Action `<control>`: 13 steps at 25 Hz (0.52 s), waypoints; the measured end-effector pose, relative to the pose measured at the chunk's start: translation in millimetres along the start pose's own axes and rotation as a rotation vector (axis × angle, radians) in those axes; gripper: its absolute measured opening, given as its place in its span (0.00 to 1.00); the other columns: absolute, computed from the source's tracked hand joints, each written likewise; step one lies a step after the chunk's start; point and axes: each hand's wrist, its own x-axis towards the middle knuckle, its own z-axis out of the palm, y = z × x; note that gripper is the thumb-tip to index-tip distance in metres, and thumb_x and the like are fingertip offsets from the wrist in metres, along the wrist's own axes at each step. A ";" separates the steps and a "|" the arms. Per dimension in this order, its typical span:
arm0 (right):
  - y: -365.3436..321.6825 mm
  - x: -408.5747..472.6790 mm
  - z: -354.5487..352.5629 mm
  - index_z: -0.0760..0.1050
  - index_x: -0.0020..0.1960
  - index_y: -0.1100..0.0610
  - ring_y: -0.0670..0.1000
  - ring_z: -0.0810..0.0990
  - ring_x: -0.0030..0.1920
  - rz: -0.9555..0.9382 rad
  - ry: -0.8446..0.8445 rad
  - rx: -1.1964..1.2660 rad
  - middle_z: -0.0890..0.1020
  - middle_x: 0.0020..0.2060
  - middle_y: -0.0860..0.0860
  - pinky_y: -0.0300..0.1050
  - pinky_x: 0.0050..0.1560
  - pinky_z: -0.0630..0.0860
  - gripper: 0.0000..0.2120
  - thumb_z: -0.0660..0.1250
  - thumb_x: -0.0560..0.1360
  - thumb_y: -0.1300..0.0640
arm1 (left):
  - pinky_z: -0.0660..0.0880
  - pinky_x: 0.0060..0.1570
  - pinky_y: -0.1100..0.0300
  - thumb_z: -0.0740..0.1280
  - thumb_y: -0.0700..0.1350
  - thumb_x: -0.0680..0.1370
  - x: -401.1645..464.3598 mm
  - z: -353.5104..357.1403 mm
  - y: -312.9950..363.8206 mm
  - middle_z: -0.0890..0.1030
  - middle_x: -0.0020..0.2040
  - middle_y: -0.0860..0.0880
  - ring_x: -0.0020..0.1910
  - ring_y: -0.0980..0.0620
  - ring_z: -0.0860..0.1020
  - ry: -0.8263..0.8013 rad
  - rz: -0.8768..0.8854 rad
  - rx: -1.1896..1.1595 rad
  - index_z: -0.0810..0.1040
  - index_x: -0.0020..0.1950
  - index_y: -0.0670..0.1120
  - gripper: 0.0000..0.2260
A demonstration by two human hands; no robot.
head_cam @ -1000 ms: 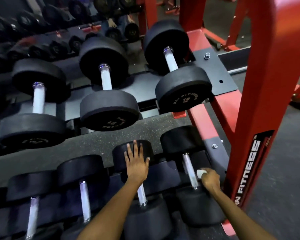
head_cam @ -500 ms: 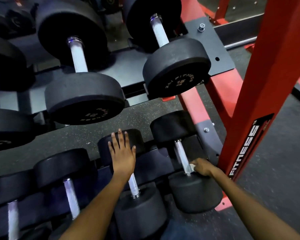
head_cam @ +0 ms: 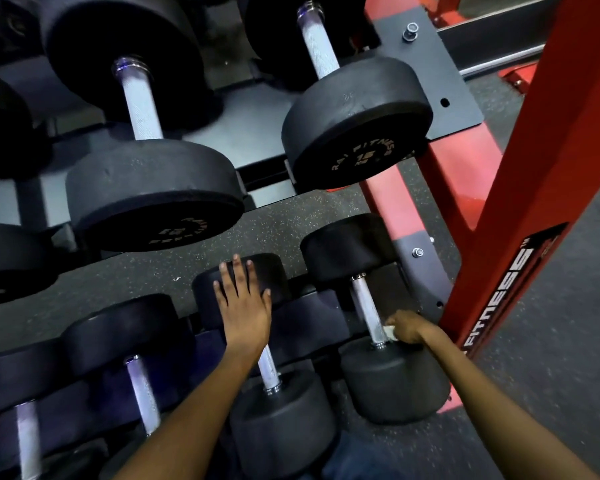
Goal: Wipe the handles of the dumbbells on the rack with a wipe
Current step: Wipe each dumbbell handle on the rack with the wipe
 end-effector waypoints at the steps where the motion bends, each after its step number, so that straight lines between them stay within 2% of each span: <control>1: -3.0 1.0 -1.1 0.79 0.54 0.64 0.55 0.78 0.55 -0.033 0.016 -0.006 0.80 0.56 0.59 0.41 0.48 0.71 0.12 0.61 0.76 0.60 | 0.57 0.70 0.36 0.69 0.48 0.76 0.2 -0.4 0.1 0.57 0.77 0.37 0.75 0.35 0.53 -0.002 0.002 0.003 0.63 0.75 0.37 0.31; 5: -8.7 -3.8 3.5 0.75 0.42 0.64 0.50 0.74 0.47 -0.072 0.028 -0.125 0.78 0.48 0.57 0.40 0.38 0.66 0.09 0.59 0.76 0.62 | 0.58 0.70 0.36 0.69 0.48 0.77 -3.1 -0.6 0.1 0.57 0.77 0.37 0.76 0.34 0.55 -0.017 0.000 0.011 0.62 0.75 0.38 0.31; 8: -5.8 -9.8 -1.0 0.77 0.52 0.63 0.53 0.78 0.53 -0.099 -0.029 -0.132 0.78 0.52 0.58 0.40 0.44 0.68 0.09 0.61 0.76 0.60 | 0.57 0.70 0.36 0.69 0.48 0.76 -0.5 0.4 0.8 0.57 0.77 0.37 0.76 0.34 0.55 -0.017 -0.008 0.018 0.63 0.75 0.38 0.32; 10: -7.6 -12.8 -3.7 0.76 0.46 0.58 0.50 0.76 0.48 -0.103 -0.020 -0.117 0.78 0.49 0.57 0.39 0.42 0.67 0.04 0.65 0.75 0.57 | 0.57 0.70 0.36 0.70 0.48 0.76 -1.4 0.9 -0.3 0.57 0.77 0.37 0.76 0.34 0.55 -0.003 -0.005 0.016 0.63 0.75 0.38 0.32; 11: -7.3 -13.2 -1.5 0.76 0.43 0.57 0.50 0.76 0.47 -0.078 -0.005 -0.088 0.79 0.48 0.57 0.39 0.40 0.65 0.05 0.64 0.76 0.57 | 0.58 0.70 0.36 0.70 0.48 0.75 -2.0 1.1 -0.9 0.58 0.77 0.37 0.75 0.34 0.55 0.005 0.001 0.013 0.63 0.75 0.38 0.32; 13: -10.1 -14.7 13.5 0.77 0.47 0.60 0.53 0.79 0.52 0.022 0.102 -0.147 0.81 0.53 0.59 0.40 0.44 0.70 0.07 0.60 0.77 0.61 | 0.59 0.69 0.35 0.71 0.47 0.75 -2.1 1.3 -0.6 0.58 0.77 0.36 0.75 0.34 0.55 0.003 0.011 0.011 0.63 0.75 0.37 0.33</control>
